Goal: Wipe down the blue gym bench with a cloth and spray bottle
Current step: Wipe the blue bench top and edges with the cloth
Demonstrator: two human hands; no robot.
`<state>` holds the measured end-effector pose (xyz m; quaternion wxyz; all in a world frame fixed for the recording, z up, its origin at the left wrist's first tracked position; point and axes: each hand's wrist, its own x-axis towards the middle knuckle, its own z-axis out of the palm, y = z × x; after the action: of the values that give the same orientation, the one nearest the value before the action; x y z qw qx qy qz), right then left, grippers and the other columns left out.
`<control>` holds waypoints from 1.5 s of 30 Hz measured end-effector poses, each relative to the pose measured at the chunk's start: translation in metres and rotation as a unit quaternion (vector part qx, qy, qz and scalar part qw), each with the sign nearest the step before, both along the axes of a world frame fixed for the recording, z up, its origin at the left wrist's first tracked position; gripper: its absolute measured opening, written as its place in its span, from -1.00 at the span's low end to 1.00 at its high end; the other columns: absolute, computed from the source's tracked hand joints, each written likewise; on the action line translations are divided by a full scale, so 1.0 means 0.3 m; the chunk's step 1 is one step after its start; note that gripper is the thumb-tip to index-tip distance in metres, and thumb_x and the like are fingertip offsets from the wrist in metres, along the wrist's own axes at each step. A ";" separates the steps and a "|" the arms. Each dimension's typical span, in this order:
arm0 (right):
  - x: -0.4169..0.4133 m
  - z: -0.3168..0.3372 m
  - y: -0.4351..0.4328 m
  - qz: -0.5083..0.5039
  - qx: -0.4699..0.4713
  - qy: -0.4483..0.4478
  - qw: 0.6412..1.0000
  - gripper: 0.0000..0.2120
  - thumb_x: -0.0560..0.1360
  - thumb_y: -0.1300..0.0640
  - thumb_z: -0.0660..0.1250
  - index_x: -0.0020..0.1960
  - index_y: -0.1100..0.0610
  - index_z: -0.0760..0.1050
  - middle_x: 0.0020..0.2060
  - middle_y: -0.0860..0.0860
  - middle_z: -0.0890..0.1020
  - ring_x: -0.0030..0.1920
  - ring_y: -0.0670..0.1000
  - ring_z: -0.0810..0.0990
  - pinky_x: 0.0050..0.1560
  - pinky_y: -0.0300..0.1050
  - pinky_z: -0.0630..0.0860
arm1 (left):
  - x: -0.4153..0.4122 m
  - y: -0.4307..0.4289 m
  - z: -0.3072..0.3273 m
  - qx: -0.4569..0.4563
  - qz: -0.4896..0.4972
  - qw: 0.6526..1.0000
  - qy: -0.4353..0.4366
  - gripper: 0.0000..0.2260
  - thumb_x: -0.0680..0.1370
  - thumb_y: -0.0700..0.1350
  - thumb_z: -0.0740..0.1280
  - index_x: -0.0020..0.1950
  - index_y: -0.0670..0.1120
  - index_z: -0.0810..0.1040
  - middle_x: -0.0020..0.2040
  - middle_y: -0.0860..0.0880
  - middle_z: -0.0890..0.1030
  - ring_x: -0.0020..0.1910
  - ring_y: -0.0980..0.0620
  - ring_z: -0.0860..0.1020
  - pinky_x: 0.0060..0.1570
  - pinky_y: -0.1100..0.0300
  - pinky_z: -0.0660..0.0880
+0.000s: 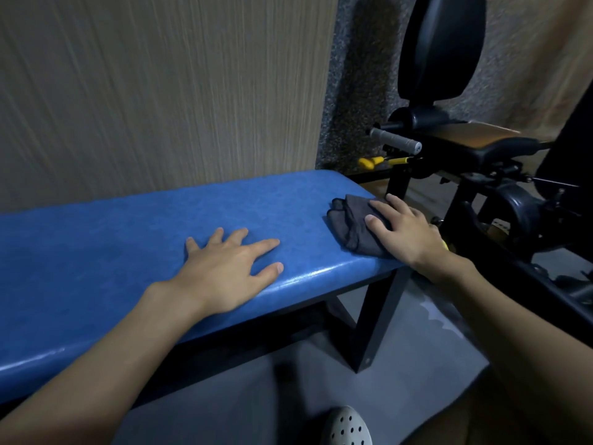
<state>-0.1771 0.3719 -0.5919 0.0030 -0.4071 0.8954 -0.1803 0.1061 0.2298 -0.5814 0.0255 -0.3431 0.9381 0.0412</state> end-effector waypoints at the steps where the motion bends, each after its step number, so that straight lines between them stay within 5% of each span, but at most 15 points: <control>1: 0.016 -0.006 -0.005 0.003 0.002 0.008 1.000 -0.46 0.57 -0.38 -0.01 0.52 -0.30 0.19 0.59 -0.14 0.09 0.56 0.17 0.10 0.46 0.27 0.10 | 0.007 -0.002 0.000 0.005 -0.003 1.000 0.004 -0.44 0.55 0.43 -0.05 0.55 0.41 0.01 0.65 0.01 0.04 0.62 -0.19 -0.03 0.46 -0.38 -0.01; 7: 0.182 -0.030 -0.030 0.044 0.010 0.084 0.995 -0.32 0.46 -0.40 -0.23 0.53 -0.29 0.14 0.59 -0.12 0.10 0.57 0.16 0.03 0.49 0.26 0.03 | 0.045 -0.038 0.006 0.026 -0.023 0.997 0.070 -0.51 0.62 0.30 0.07 0.56 0.29 0.19 0.61 0.09 0.15 0.61 -0.04 0.08 0.49 -0.28 0.06; 13: 0.260 -0.005 -0.045 0.116 -0.012 0.088 0.989 -0.43 0.56 -0.40 -0.13 0.50 -0.28 0.23 0.58 -0.11 0.15 0.57 0.11 0.06 0.48 0.28 -0.01 | 0.110 -0.067 0.010 0.029 -0.032 0.988 0.150 -0.57 0.64 0.14 0.18 0.51 0.13 0.36 0.48 0.15 0.38 0.47 0.08 0.34 0.43 -0.08 0.27; 17: 0.239 -0.016 -0.042 0.038 -0.014 0.050 0.998 -0.40 0.53 -0.38 -0.17 0.51 -0.27 0.19 0.57 -0.07 0.22 0.57 0.15 0.04 0.48 0.31 -0.01 | 0.149 -0.072 0.011 0.009 -0.020 0.991 0.130 -0.56 0.63 0.21 0.10 0.48 0.14 0.38 0.46 0.17 0.40 0.45 0.07 0.36 0.38 -0.10 0.30; 25: 0.510 -0.012 -0.167 0.101 0.038 0.061 0.992 -0.46 0.62 -0.27 -0.10 0.57 -0.18 0.08 0.61 0.04 0.09 0.59 0.21 -0.05 0.51 0.30 -0.14 | 0.138 -0.030 0.041 0.036 -0.022 0.965 0.259 -0.45 0.52 0.29 0.05 0.42 0.09 0.45 0.36 0.09 0.48 0.33 0.01 0.47 0.32 -0.16 0.39; 28: 0.563 0.000 -0.206 0.143 0.010 -0.005 0.990 -0.49 0.62 -0.23 -0.02 0.54 -0.15 0.21 0.58 0.03 0.19 0.59 0.19 0.01 0.52 0.28 -0.08 | 0.106 0.002 0.064 0.015 -0.005 0.947 0.319 -0.57 0.59 0.13 0.11 0.39 0.02 0.49 0.36 0.06 0.50 0.34 -0.02 0.47 0.35 -0.11 0.37; 30: 0.521 0.044 -0.206 0.137 -0.105 -0.106 0.979 -0.60 0.62 -0.06 0.12 0.43 -0.09 0.42 0.45 0.00 0.44 0.51 0.14 0.27 0.50 0.18 0.14 | 0.070 0.034 0.078 0.003 -0.005 0.936 0.353 -0.61 0.59 0.06 0.12 0.36 -0.01 0.50 0.34 0.03 0.52 0.32 -0.05 0.48 0.34 -0.08 0.38; 32: 0.447 0.085 -0.177 0.081 -0.174 -0.134 0.972 -0.62 0.60 0.10 0.16 0.40 -0.02 0.48 0.35 0.00 0.55 0.42 0.09 0.42 0.45 0.08 0.26 | 0.020 0.075 0.081 -0.018 -0.021 0.943 0.333 -0.64 0.63 0.02 0.11 0.36 -0.01 0.49 0.35 0.03 0.51 0.31 -0.08 0.49 0.31 -0.05 0.40; 38: 0.311 0.051 -0.126 0.051 -0.060 -0.089 0.993 -0.62 0.65 0.05 0.11 0.43 0.01 0.44 0.36 0.02 0.53 0.44 0.10 0.37 0.49 0.11 0.14 | -0.074 0.122 -0.015 -0.083 -0.025 0.994 0.071 -0.42 0.59 0.39 -0.11 0.59 0.26 0.08 0.64 -0.06 0.09 0.59 -0.17 0.07 0.52 -0.17 0.03; 42: 0.326 0.046 -0.152 0.065 -0.063 -0.071 0.993 -0.67 0.64 0.03 0.07 0.06 0.03 0.60 0.01 0.03 0.64 0.24 0.14 0.47 0.46 0.18 0.11 | -0.018 0.082 -0.022 -0.086 -0.023 0.994 0.061 -0.37 0.52 0.46 -0.19 0.58 0.34 0.03 0.66 -0.01 0.02 0.60 -0.18 0.04 0.53 -0.17 0.00; 45: 0.364 0.037 -0.186 0.110 -0.070 -0.065 0.989 -0.67 0.63 0.03 0.08 -0.25 0.03 0.44 -0.28 -0.06 0.53 -0.02 0.13 0.49 0.43 0.23 0.18 | 0.061 0.048 -0.022 -0.086 0.002 0.995 0.049 -0.32 0.45 0.50 -0.26 0.56 0.39 0.00 0.66 0.00 -0.01 0.60 -0.17 0.03 0.53 -0.20 0.00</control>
<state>-0.0677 0.3162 -0.5810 0.0524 -0.4900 0.8281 -0.2673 0.1243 0.2442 -0.5879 -0.0504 -0.3432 0.9376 -0.0231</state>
